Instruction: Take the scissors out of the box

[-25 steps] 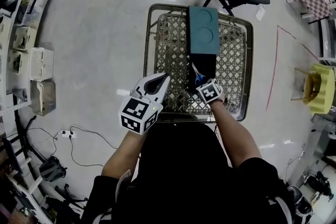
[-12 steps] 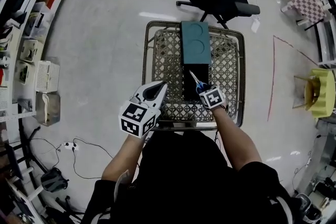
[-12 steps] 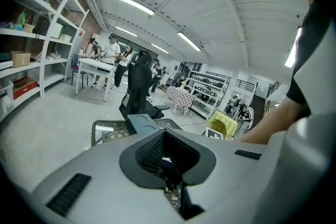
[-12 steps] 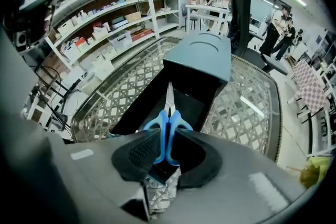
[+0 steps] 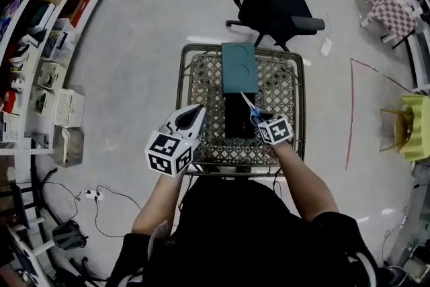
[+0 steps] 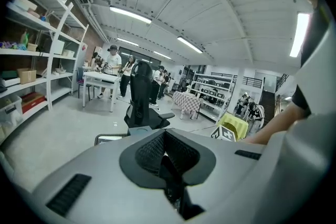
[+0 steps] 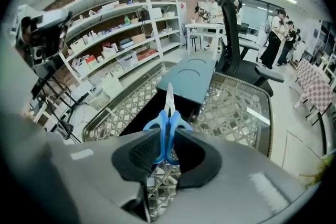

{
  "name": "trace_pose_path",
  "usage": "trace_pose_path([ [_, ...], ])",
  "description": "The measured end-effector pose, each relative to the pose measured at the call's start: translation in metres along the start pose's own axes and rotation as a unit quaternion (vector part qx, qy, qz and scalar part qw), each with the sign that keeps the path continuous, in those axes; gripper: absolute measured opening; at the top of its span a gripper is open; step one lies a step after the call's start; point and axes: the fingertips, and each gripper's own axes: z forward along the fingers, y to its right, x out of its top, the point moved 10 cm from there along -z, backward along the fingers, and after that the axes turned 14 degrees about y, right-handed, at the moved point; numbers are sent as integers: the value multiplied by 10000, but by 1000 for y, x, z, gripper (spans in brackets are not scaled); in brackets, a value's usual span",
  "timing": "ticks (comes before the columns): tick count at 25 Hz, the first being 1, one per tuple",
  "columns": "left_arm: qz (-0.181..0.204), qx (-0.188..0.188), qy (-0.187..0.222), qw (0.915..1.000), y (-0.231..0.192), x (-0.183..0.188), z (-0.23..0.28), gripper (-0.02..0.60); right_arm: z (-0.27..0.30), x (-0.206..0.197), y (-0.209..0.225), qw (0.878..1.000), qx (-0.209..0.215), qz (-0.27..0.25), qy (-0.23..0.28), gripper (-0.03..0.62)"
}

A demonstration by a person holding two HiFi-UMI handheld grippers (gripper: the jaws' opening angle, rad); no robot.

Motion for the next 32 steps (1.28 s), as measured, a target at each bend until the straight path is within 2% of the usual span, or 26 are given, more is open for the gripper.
trace_pose_path([
  [8,152,101,204,9996,29,16,8,6,-40,47,12,9948,287,148,966,96],
  [16,438,166,507,9976,40,42,13,6,-75,90,18,9804,550,326,1861,97],
  [23,674,232,693,9950,41,60,8,6,-111,121,19,9625,706,384,2591,95],
  [32,803,218,777,9935,37,75,3,6,-163,161,9,9305,903,427,3523,96],
])
